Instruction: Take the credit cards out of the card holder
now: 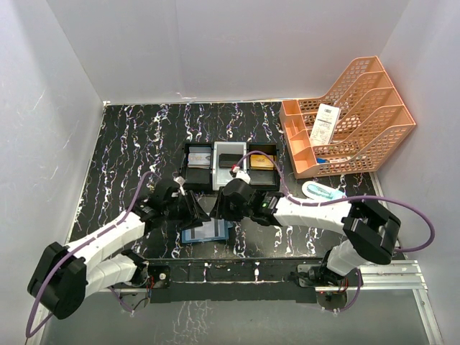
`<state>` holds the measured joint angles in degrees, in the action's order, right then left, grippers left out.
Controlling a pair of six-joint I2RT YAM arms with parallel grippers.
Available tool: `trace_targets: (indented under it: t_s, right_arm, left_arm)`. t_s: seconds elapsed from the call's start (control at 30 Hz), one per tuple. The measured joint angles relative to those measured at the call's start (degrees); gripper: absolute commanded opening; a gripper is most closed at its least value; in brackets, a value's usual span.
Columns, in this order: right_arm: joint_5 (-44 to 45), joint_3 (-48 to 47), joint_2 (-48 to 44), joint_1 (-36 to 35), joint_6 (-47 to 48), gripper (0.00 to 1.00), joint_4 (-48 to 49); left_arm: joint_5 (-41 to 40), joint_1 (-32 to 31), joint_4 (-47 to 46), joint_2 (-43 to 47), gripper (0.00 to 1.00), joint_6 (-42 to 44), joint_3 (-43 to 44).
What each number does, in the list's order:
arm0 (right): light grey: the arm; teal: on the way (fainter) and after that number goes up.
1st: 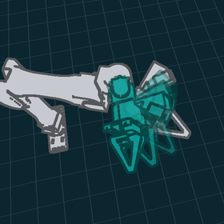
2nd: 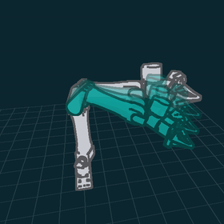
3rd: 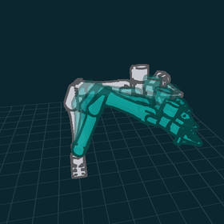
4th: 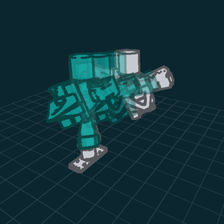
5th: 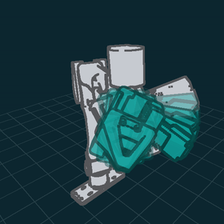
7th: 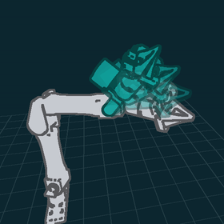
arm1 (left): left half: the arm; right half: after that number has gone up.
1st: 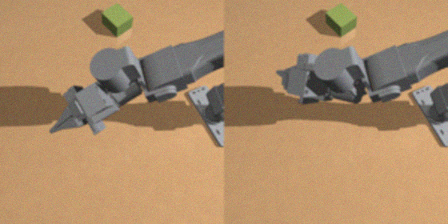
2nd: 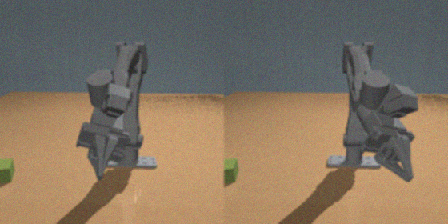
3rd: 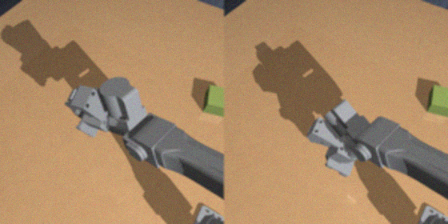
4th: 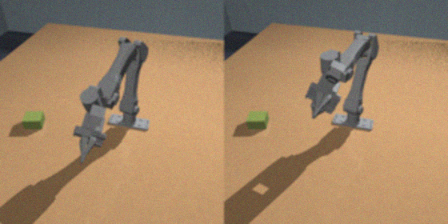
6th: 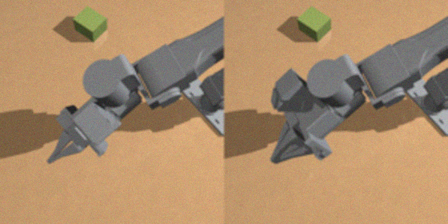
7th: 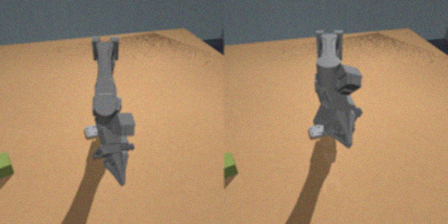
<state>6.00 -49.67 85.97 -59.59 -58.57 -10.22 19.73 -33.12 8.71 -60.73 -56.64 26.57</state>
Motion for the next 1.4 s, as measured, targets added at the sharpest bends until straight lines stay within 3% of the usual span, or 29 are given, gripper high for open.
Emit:
trace_targets:
  t_s: [0.43, 0.8, 1.1, 1.4]
  right_arm:
    - [-4.44, 0.04, 6.14, 0.15, 0.61, 0.35, 3.93]
    - [-5.16, 4.90, 6.84, 1.31, -1.81, 0.33, 7.69]
    - [-5.88, 5.75, 6.78, 1.90, -2.75, 0.33, 9.22]
    - [-6.32, 5.99, 6.78, 2.19, -2.99, 0.32, 9.75]
  left_arm:
    - [-2.99, 0.00, 3.78, -2.78, 0.44, 0.15, 0.00]
    - [-2.78, 0.00, 1.60, -12.44, 0.33, 1.79, 3.85]
    - [-4.61, 0.00, 2.97, -12.72, 0.29, 2.64, 4.07]
    - [-2.32, 0.00, -2.29, -11.93, 0.20, 0.52, 0.74]
